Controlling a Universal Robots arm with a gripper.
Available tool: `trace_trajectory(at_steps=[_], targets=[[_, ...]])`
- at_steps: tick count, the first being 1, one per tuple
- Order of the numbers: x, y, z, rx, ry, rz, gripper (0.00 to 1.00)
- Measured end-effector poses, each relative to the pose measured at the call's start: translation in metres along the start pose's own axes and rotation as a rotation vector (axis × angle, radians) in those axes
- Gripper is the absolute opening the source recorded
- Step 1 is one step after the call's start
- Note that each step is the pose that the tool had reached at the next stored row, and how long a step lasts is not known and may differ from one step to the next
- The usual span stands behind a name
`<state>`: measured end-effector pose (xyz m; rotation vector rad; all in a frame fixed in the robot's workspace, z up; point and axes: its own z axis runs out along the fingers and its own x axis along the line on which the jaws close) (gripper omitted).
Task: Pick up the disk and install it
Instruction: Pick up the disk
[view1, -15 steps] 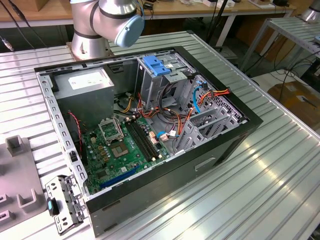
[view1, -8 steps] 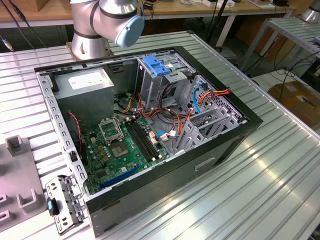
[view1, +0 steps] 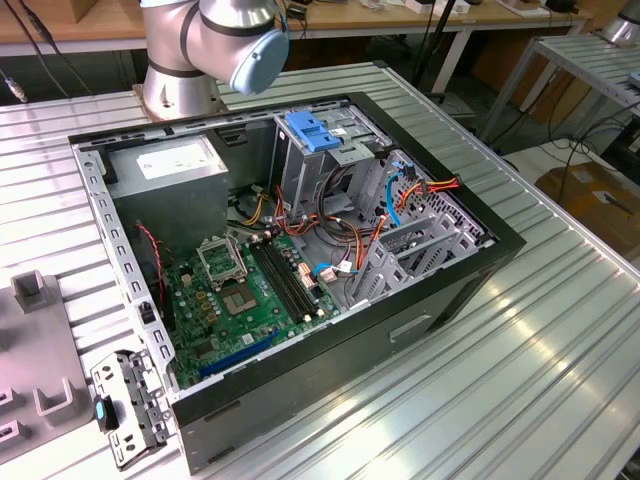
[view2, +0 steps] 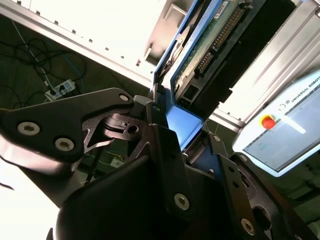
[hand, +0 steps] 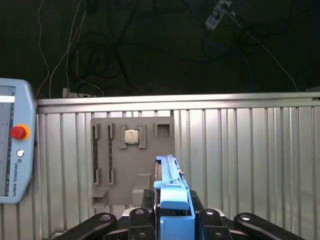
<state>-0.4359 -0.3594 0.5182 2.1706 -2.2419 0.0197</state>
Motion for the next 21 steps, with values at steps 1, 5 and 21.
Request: trace_trajectory(at_steps=[1, 5, 21], targets=[[0.0, -0.0016, 0.0, 0.0, 0.0, 0.0, 0.37], [-0.0002, -0.0079, 0.0, 0.0001, 0.0, 0.0, 0.37], [-0.001, -0.0314, -0.0002, 0.0, 0.0001, 0.0, 0.37]])
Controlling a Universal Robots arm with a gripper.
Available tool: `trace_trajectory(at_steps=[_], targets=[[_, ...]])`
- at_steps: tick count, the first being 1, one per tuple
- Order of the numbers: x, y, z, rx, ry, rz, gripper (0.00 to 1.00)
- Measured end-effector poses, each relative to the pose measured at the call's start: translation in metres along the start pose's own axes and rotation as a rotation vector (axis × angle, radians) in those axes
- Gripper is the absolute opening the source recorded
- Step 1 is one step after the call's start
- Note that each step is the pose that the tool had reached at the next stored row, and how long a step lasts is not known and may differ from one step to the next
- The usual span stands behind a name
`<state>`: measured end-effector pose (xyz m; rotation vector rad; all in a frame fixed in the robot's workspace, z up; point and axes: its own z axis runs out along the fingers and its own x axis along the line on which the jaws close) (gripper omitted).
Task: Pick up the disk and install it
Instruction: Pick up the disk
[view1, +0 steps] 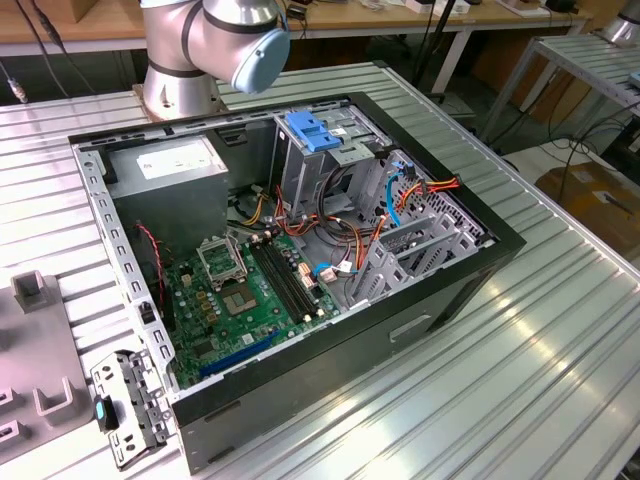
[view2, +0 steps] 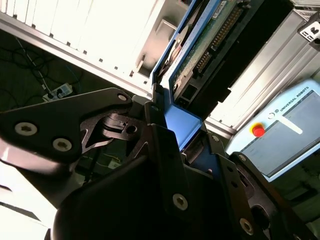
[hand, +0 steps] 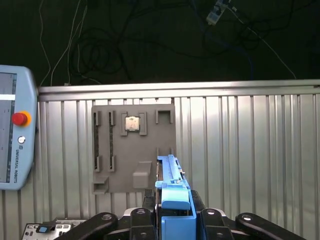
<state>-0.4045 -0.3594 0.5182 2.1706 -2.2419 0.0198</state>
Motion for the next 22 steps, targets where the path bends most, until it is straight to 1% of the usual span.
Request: trace_trajectory(at_steps=[3, 4, 7, 11, 22], targets=[[-0.0001, -0.0033, 0.0, 0.0001, -0.0001, 0.0, 0.37], [-0.0002, -0.0056, 0.0, 0.0001, -0.0001, 0.0, 0.37], [-0.0003, -0.0093, -0.0001, 0.0, 0.0, 0.0, 0.37], [-0.0005, -0.0165, -0.0001, 0.0001, 0.0, 0.0, 0.37], [-0.001, -0.0308, -0.0002, 0.0001, 0.0, 0.0, 0.37]])
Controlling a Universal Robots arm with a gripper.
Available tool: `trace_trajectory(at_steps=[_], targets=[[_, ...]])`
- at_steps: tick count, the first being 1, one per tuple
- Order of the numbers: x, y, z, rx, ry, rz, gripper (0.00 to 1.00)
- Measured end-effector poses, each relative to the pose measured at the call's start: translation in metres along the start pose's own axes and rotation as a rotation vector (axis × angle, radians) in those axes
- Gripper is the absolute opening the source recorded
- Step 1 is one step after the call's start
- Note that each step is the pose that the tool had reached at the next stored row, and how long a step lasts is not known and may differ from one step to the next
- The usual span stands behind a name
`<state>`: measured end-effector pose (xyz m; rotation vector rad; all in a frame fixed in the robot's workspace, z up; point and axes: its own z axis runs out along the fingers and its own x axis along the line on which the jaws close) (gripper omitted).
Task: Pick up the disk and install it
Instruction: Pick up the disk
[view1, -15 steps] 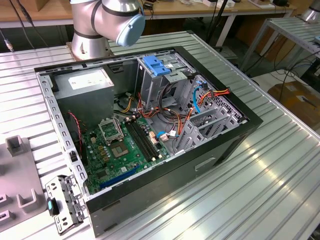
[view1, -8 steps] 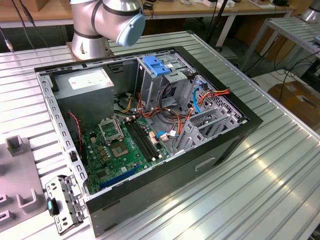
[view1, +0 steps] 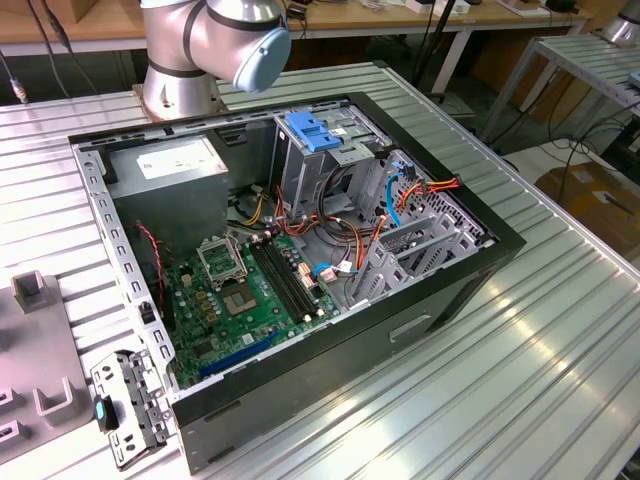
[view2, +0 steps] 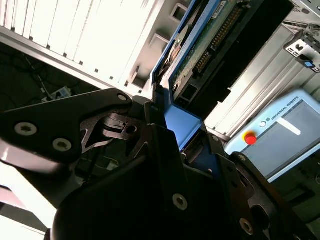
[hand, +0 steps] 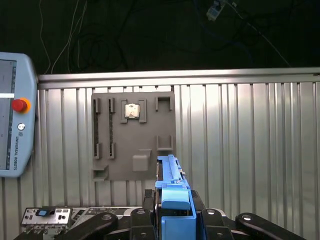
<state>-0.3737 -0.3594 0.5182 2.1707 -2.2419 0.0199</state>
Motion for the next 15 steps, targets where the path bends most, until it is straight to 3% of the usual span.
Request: trace_trajectory(at_steps=[10, 15], targets=[[-0.0005, -0.016, -0.0001, 0.0, 0.0, 0.0, 0.37], [-0.0009, -0.0279, -0.0002, -0.0001, 0.0, 0.0, 0.37]])
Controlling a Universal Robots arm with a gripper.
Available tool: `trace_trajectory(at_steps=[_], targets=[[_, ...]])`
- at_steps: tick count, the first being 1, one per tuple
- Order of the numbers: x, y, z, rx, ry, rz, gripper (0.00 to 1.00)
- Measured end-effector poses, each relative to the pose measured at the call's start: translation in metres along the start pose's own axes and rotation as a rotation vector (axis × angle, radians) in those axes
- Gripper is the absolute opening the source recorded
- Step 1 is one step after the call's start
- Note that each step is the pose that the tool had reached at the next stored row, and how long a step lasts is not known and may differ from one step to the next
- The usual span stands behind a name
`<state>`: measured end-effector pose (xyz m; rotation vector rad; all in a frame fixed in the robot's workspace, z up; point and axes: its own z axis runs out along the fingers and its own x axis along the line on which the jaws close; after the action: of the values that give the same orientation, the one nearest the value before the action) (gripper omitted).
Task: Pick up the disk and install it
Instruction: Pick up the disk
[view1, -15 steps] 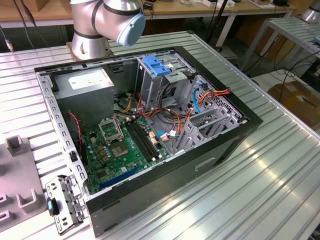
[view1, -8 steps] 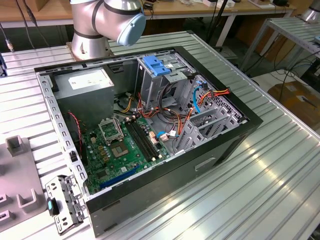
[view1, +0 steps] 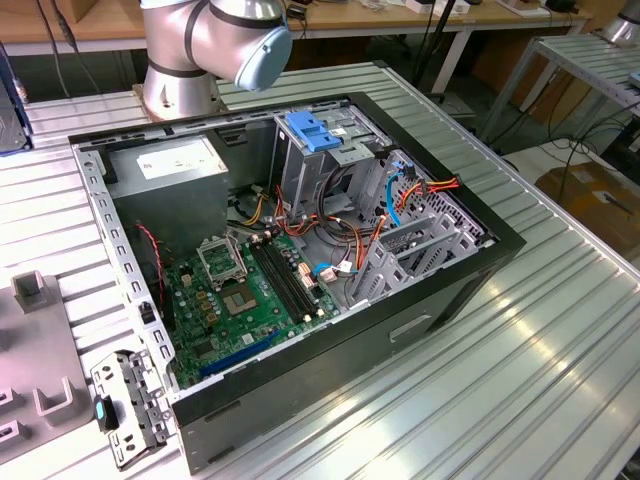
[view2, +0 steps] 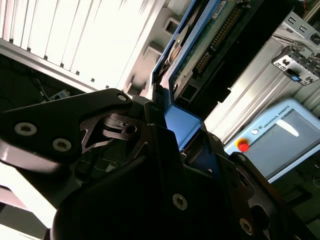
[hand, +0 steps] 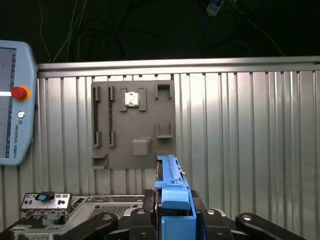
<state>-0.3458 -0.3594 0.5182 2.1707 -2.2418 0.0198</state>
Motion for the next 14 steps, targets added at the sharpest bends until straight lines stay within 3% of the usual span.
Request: trace_trajectory(at_steps=[14], targets=[[-0.0007, -0.0212, -0.0001, 0.0, 0.0, 0.0, 0.37]])
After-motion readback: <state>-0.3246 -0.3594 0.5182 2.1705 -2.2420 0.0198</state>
